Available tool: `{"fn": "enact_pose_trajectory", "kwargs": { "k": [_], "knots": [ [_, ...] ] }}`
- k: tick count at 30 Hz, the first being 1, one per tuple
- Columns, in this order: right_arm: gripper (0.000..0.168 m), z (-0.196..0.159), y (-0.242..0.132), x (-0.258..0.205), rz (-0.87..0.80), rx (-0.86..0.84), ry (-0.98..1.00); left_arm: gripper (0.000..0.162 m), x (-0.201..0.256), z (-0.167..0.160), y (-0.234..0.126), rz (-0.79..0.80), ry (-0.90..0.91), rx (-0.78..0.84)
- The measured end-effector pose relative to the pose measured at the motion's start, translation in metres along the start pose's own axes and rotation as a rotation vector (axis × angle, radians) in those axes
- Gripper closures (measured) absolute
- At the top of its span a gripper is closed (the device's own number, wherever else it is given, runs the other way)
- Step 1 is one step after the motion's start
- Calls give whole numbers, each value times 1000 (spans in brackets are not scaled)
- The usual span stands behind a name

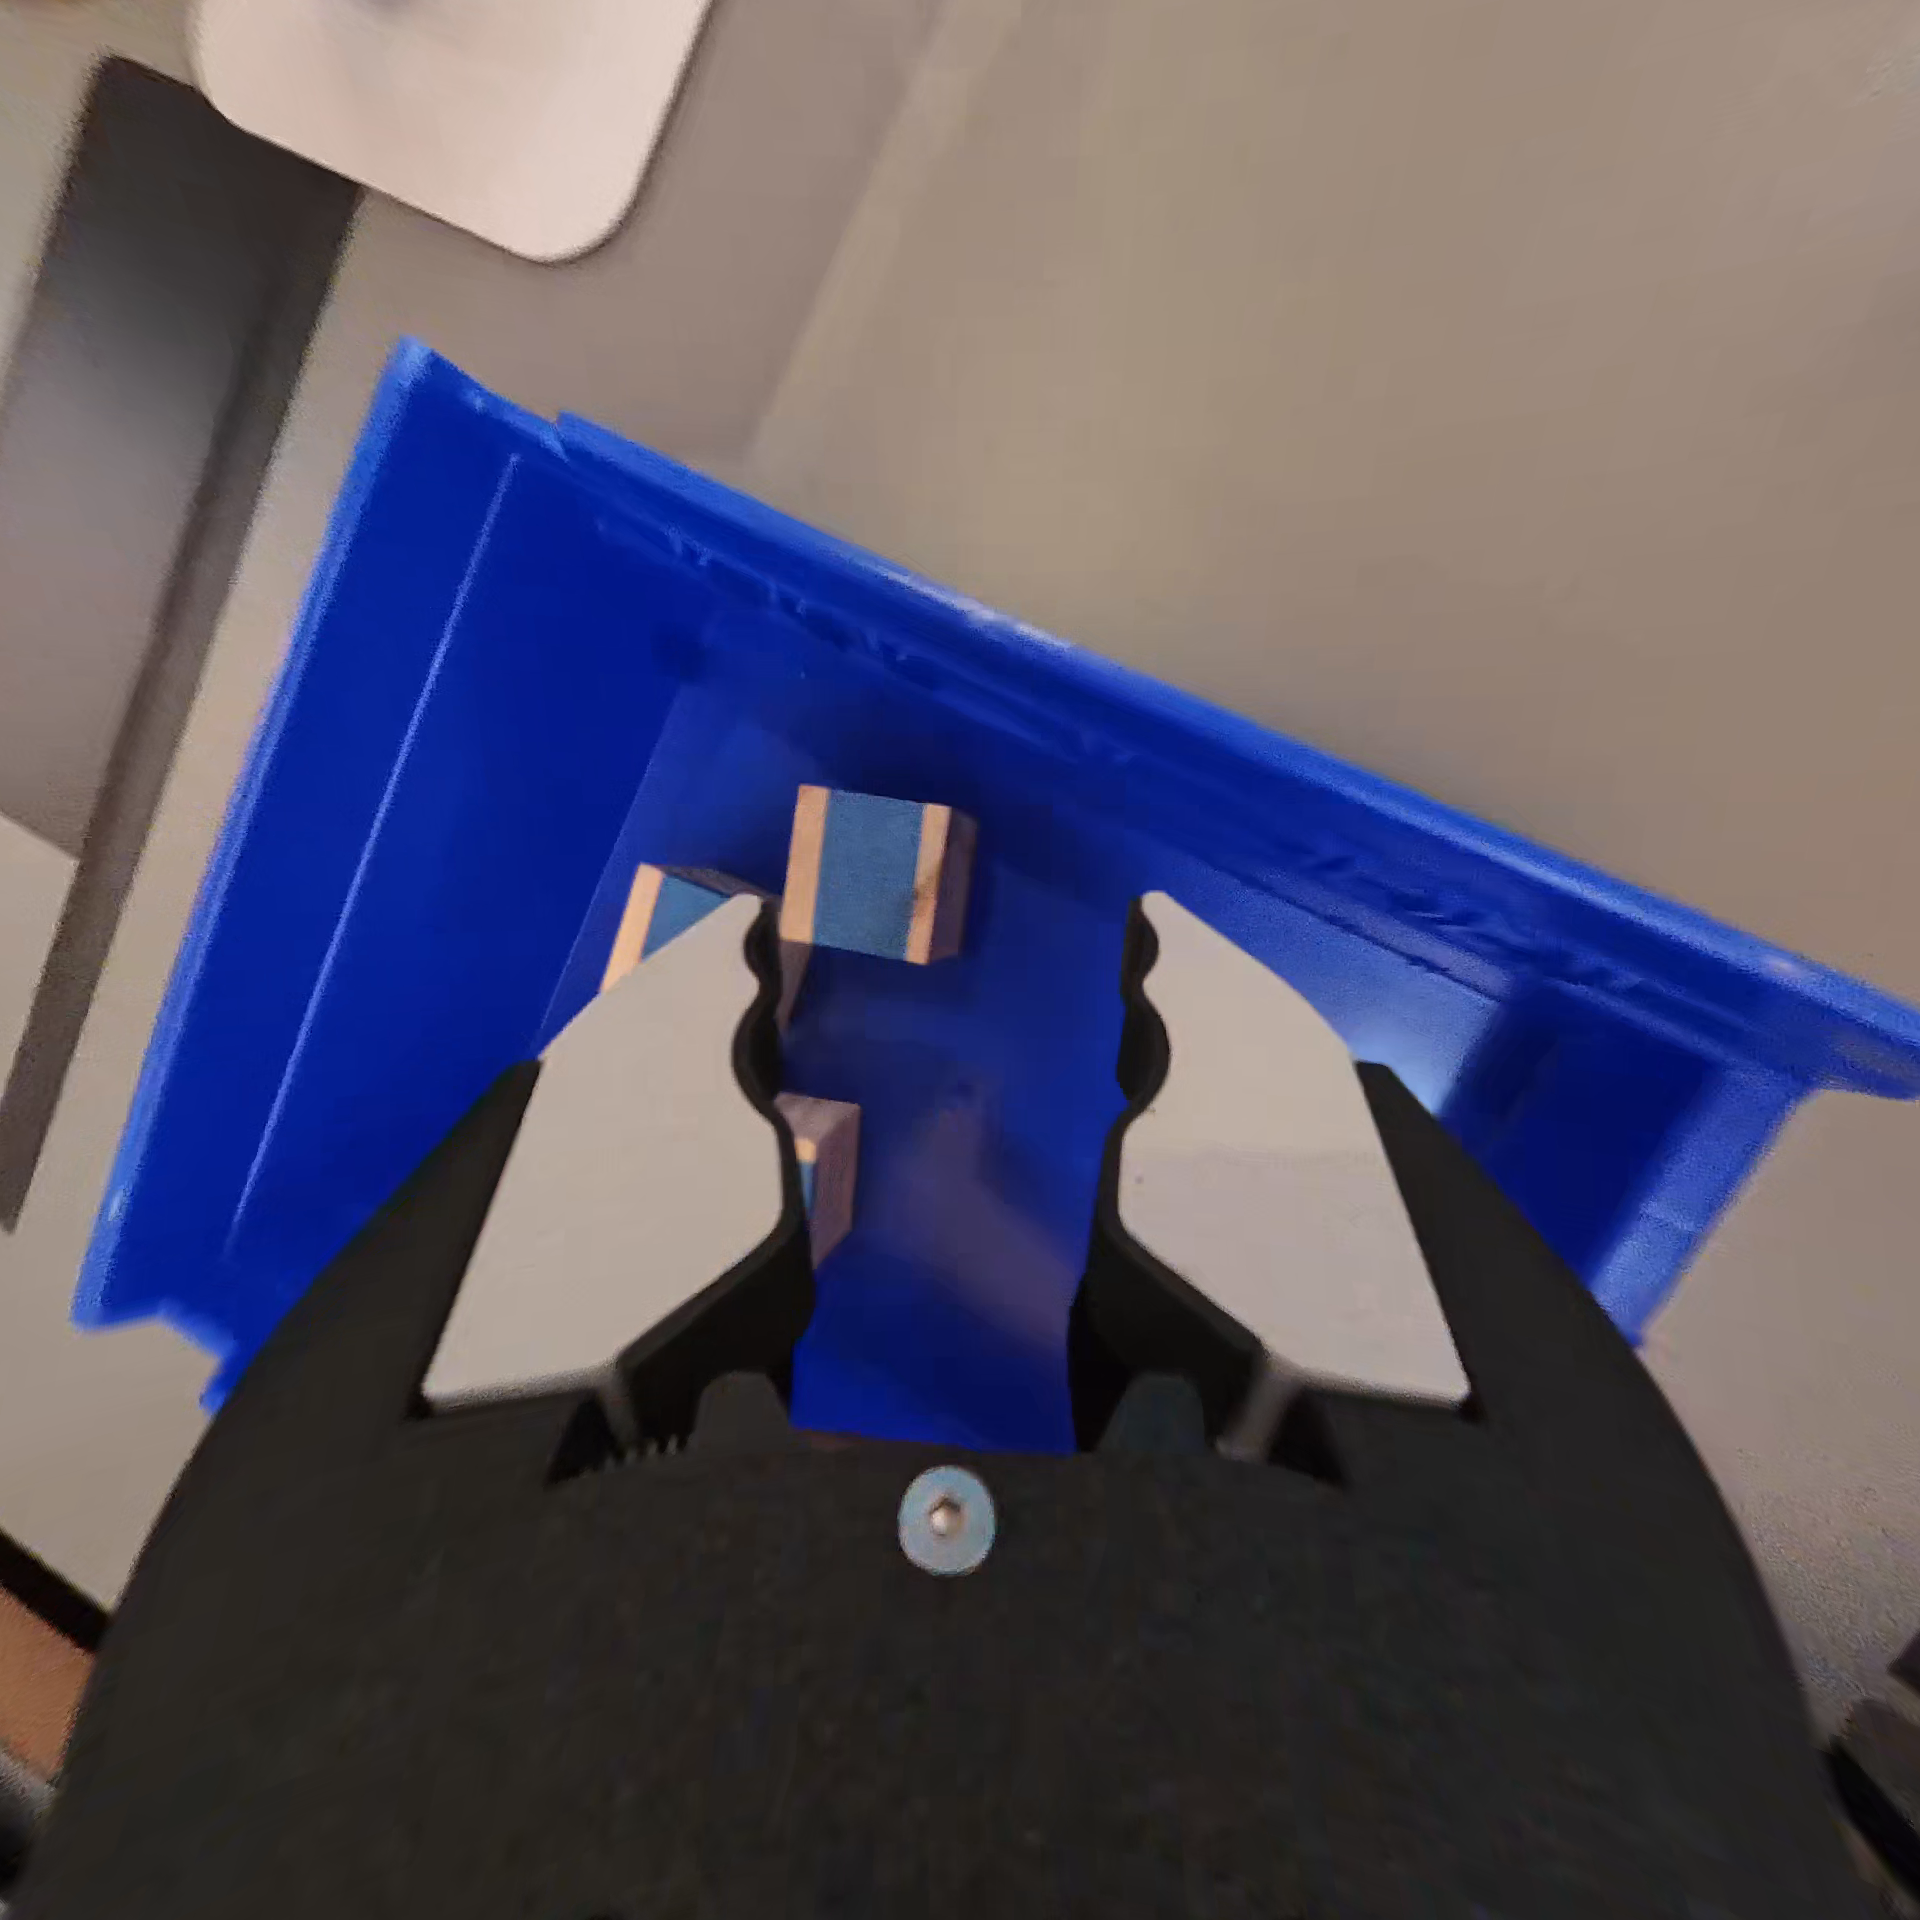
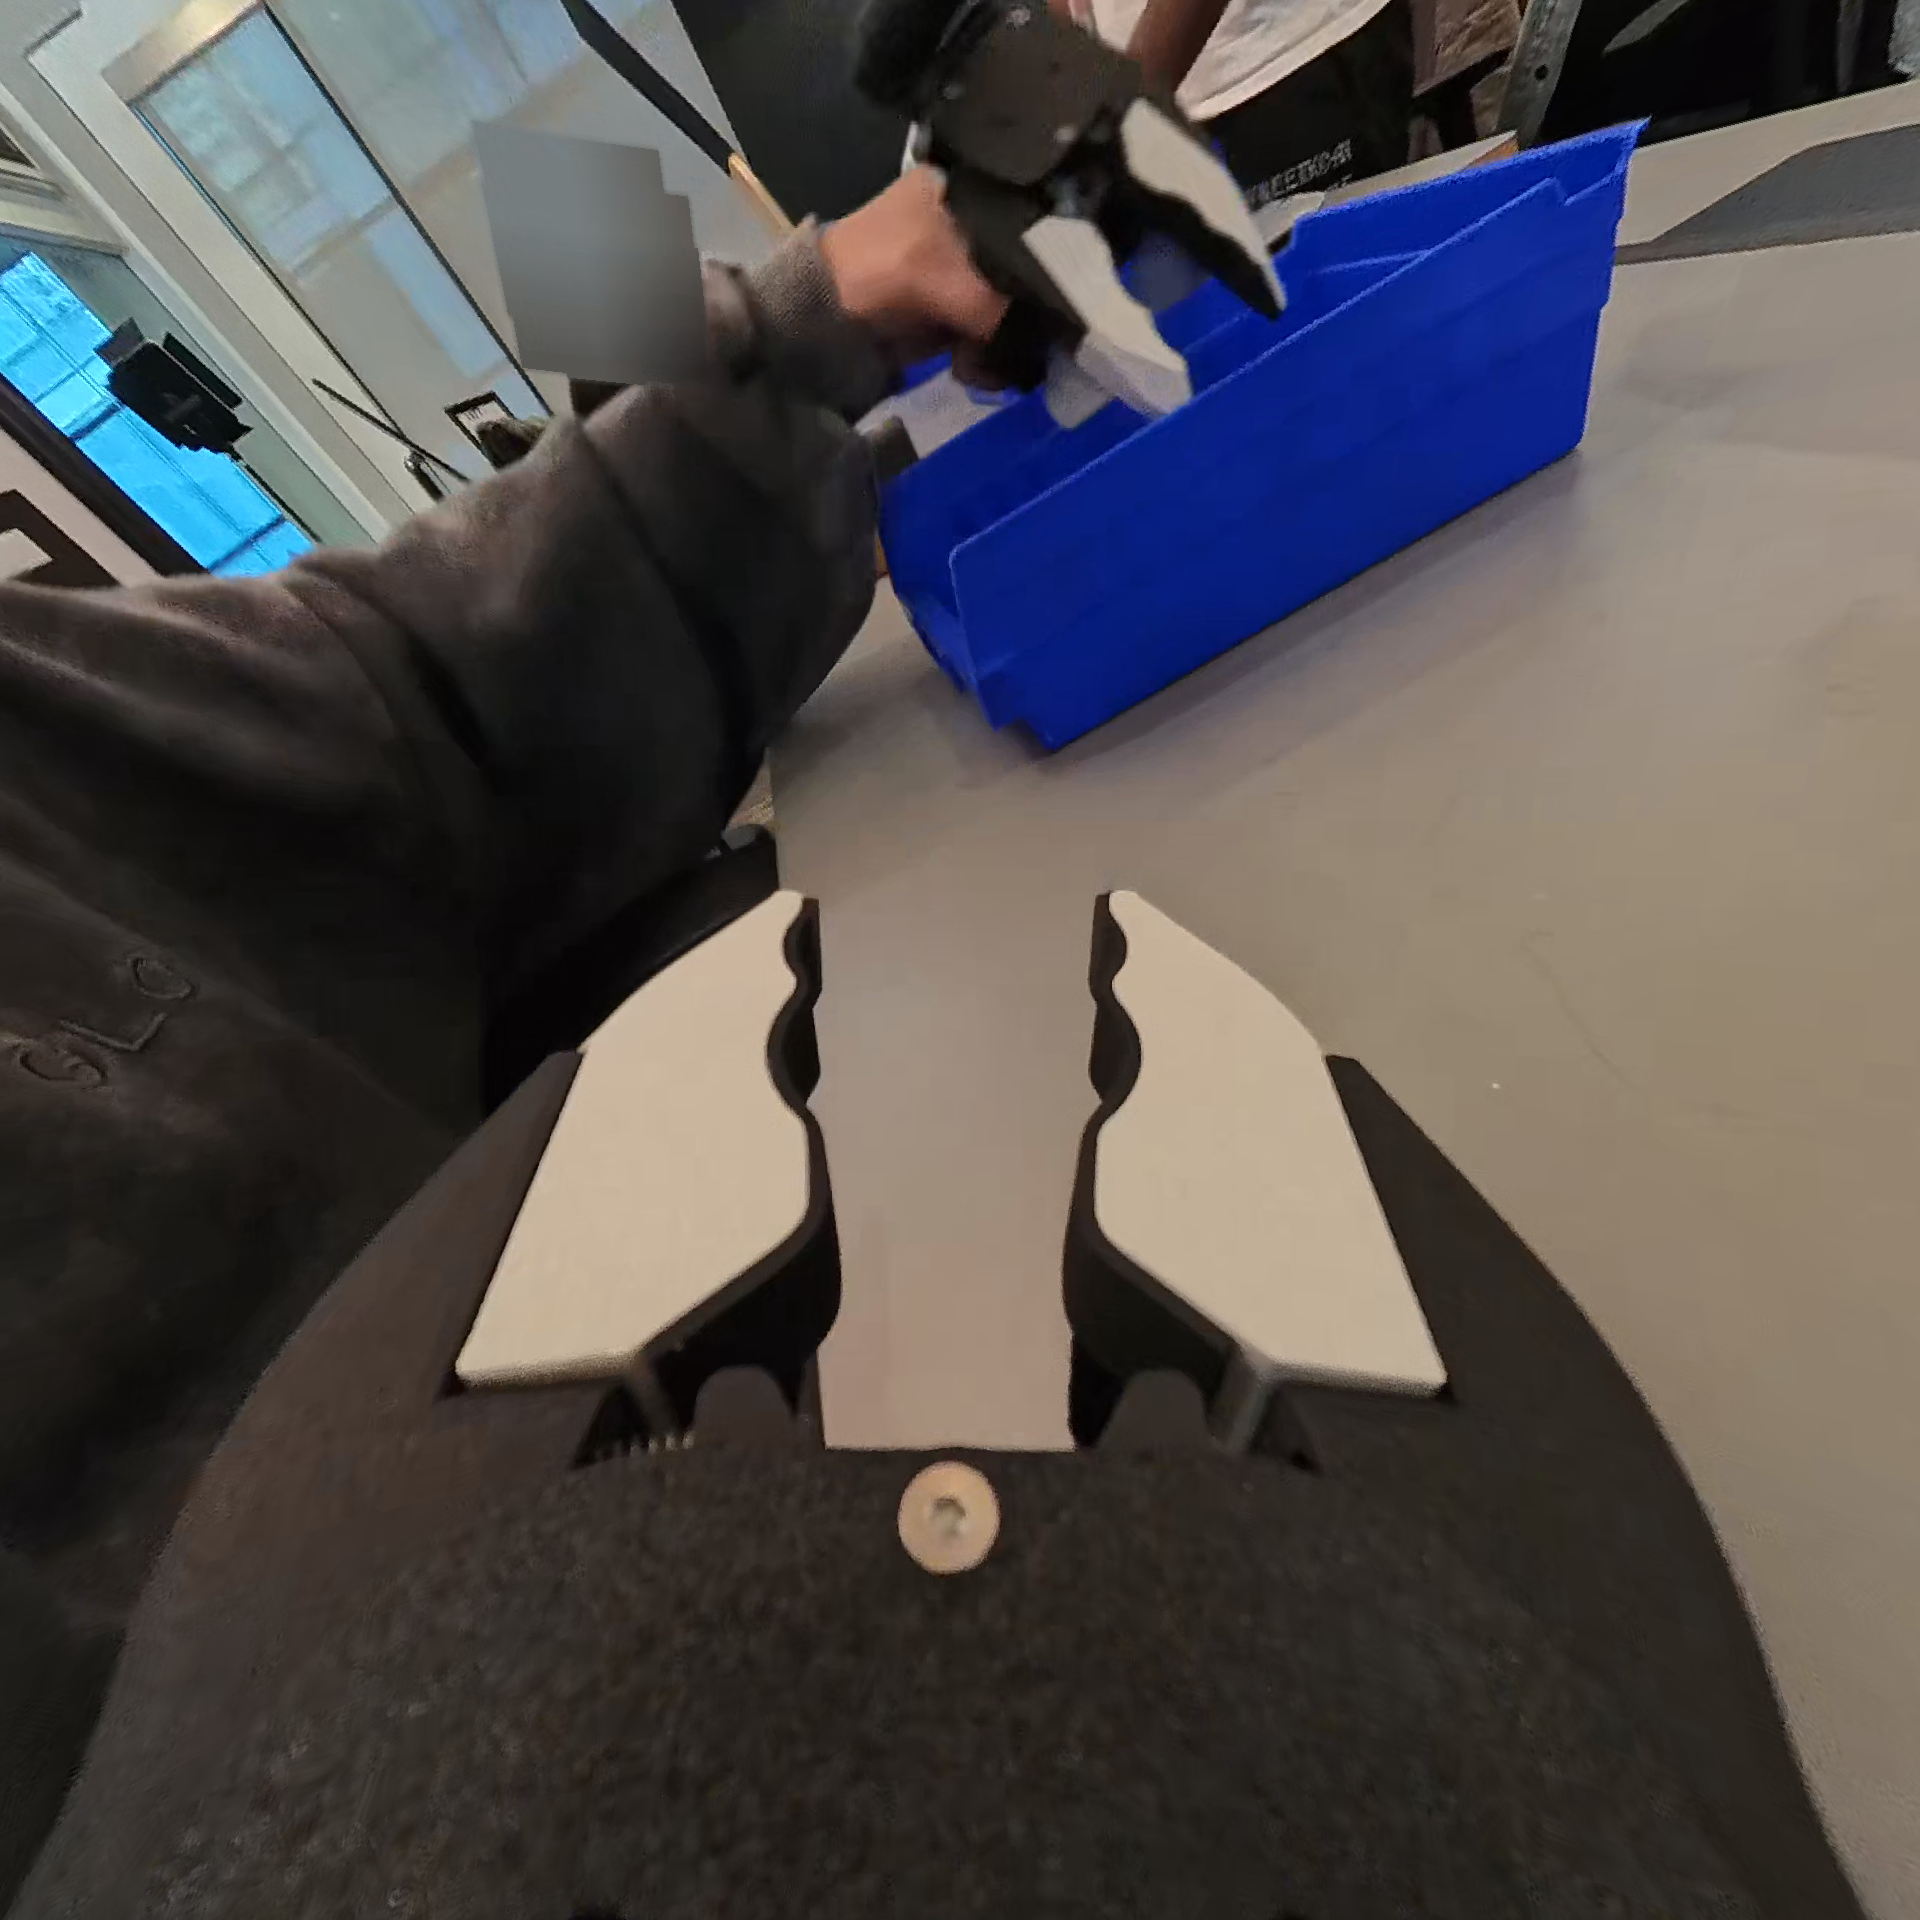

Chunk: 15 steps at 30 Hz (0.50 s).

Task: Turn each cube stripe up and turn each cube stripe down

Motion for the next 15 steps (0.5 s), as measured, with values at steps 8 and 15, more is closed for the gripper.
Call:
{"fn": "enact_pose_trajectory", "kwargs": {
  "k": [8,15],
  "knots": [
    [120,-5,-1,7,-1,-16,26,99,-27,-3,62,-42,80,-236],
    [120,-9,-1,12,14,-20,68,117,-21,-15,76,-72,124,-329]
  ]
}}
Point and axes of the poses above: each gripper's, where its closed fingertips meet, y out along the fingers, z out of its top, x = y × z across the jaws, the point moved 3 cm from there along -y, back along the fingers, and after that the axes turned 12 degrees about -y, right-handed, at the moved point
